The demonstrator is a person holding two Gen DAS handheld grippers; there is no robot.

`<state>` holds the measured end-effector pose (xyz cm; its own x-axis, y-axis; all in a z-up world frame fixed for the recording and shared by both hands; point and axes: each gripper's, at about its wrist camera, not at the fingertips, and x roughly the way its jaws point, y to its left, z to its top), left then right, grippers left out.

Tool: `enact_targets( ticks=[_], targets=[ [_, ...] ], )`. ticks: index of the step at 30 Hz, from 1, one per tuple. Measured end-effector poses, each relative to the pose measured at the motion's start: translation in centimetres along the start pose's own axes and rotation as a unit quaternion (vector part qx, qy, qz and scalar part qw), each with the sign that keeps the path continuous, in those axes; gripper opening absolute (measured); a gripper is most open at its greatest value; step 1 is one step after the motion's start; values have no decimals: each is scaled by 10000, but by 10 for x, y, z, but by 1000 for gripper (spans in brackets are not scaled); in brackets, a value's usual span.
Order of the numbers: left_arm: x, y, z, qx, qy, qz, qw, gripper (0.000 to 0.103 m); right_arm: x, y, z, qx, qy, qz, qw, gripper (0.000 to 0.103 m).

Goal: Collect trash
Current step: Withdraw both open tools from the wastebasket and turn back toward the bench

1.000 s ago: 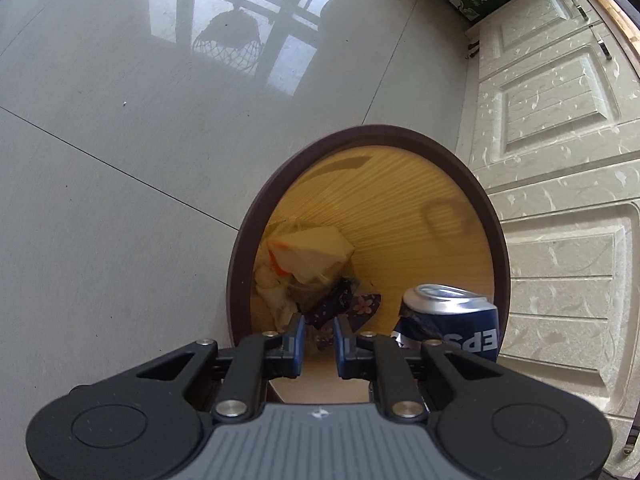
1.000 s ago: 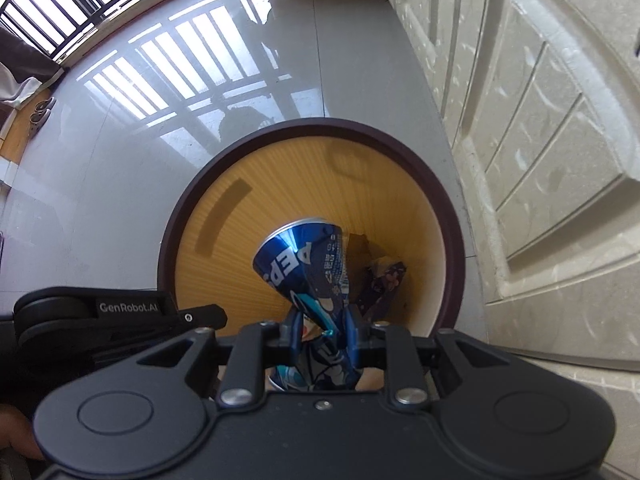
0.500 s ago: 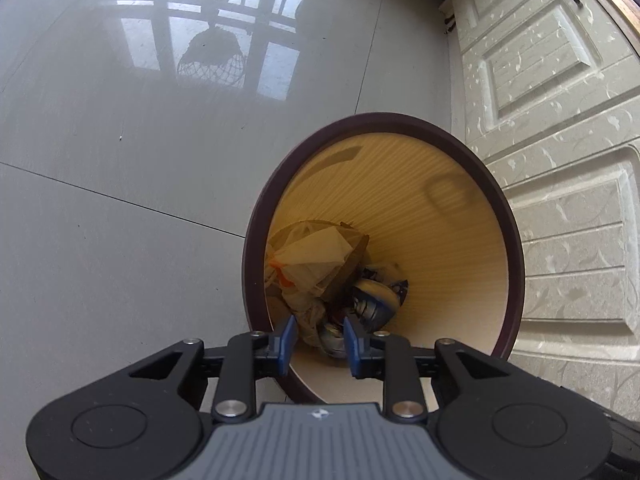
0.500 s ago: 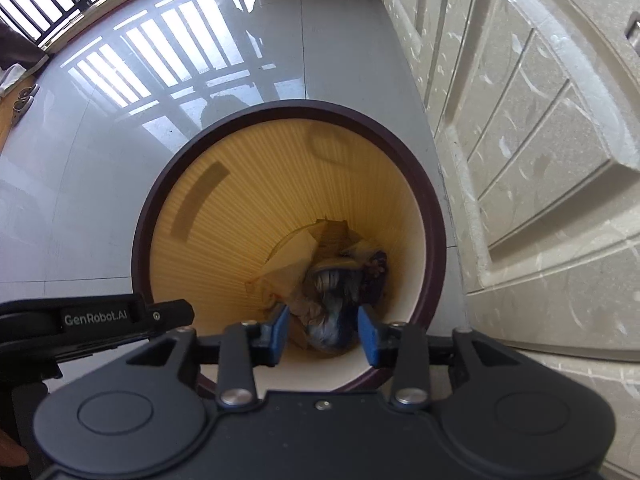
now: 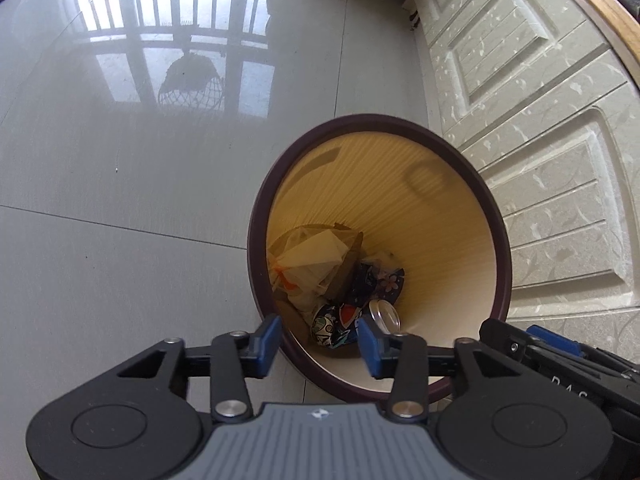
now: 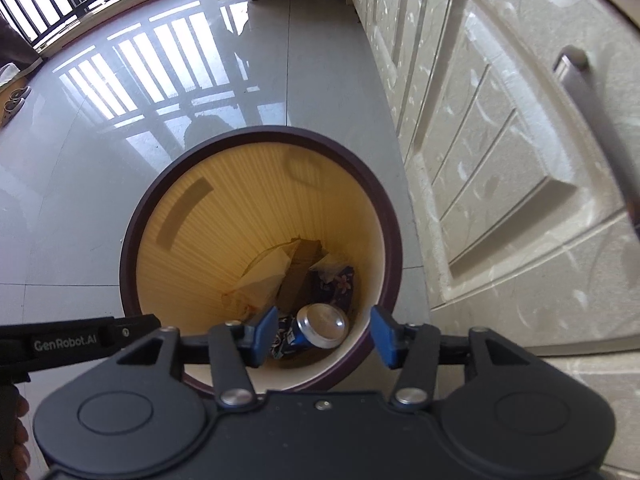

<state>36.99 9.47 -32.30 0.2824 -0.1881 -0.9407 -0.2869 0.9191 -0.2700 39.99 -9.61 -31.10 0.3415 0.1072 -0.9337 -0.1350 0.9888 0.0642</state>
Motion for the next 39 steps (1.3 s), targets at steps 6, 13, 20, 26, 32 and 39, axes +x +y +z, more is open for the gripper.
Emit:
enact_targets(
  ticks=[6,13,20,26,32,39],
  targets=[
    [-14,-6,-5,273,-220,152,9993,81,-17,1,-7,-217,-248,-174,9993,67],
    [-26,-3,-12,458,-367,531,9969,98,-31,-5,-16,-185,-398,-300,9986,79],
    [-40,-4,-24,680,-532,589,9945,103,-46,-7,-27,-285,-605,-413,9969,97],
    [-53,-7,-31,745,-687,592,9931,103,-63,-5,-33,-368,-758,-420,9956,103],
    [-66,-7,-32,766,-865,594,9915,103,-77,-3,-34,-432,-935,-458,9936,103],
    [-84,-4,-36,715,-1053,557,9903,103,-100,0,-34,-496,-1195,-561,9900,103]
  ],
)
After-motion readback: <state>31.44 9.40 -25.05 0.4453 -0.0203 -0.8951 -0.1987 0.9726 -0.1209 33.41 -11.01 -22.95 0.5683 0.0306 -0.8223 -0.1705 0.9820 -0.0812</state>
